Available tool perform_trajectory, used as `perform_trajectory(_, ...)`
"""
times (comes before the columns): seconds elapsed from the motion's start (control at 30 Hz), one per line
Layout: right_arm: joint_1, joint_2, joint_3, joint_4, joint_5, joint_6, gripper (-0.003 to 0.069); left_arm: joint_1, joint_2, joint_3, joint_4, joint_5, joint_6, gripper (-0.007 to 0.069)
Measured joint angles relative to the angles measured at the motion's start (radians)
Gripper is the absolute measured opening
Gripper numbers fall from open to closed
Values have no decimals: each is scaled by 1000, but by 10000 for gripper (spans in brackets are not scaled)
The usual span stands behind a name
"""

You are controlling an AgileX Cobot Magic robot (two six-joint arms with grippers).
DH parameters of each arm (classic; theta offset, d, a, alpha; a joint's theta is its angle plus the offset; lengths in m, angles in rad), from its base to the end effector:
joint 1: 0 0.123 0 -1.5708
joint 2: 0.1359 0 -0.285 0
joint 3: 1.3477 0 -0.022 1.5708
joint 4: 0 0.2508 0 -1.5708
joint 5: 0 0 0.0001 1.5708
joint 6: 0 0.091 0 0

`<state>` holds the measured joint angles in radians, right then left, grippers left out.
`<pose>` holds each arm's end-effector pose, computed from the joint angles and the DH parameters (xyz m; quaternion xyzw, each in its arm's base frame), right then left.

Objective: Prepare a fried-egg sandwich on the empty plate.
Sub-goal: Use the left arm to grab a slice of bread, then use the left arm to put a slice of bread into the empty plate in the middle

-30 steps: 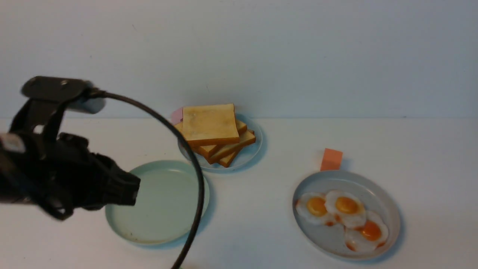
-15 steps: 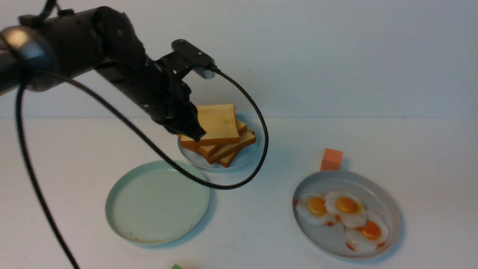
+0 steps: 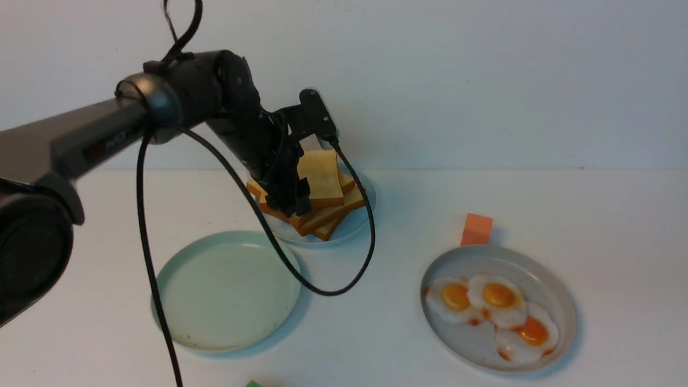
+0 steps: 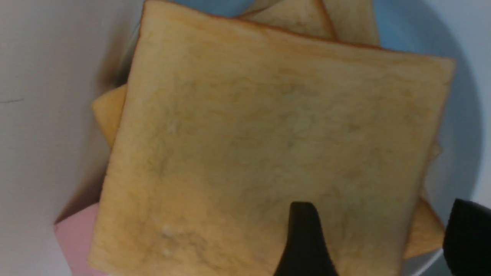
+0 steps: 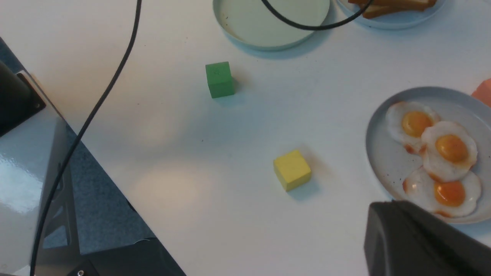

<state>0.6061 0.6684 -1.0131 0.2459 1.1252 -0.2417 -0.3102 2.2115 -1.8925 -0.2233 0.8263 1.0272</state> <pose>0.0624 0.0676 0.3973 -0.3688 0.8193 0.1970 0.3924 0.4657 -0.1649 0.2124 0.5550 0.7867 -0.0037 0.2705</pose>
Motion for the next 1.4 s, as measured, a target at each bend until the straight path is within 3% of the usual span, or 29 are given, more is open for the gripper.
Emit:
perform_trajectory(0.17,0,0,0,-3,-9,3,22,-1,27,-5,19,-36,6,450)
perform_trajectory(0.43,0,0,0,-2,-11,57,25,-1,43,-13,20,-52,-15,274)
perform_trajectory(0.67,0,0,0,0,-11,60,28,-10,20,-11,31,-53,-32,270)
perform_trajectory(0.83,0,0,0,1,-11,60,31,-47,-125,0,73,-2,-150,69)
perform_trajectory(0.93,0,0,0,1,-11,60,31,-74,-254,31,117,56,-279,74)
perform_trajectory(1.03,0,0,0,1,-11,60,31,-92,-356,108,146,77,-370,80)
perform_trajectory(1.13,0,0,0,1,-11,60,31,-105,-518,368,190,46,-474,80)
perform_trajectory(1.4,0,0,0,6,-11,60,40,-105,-641,870,252,-276,-535,80)
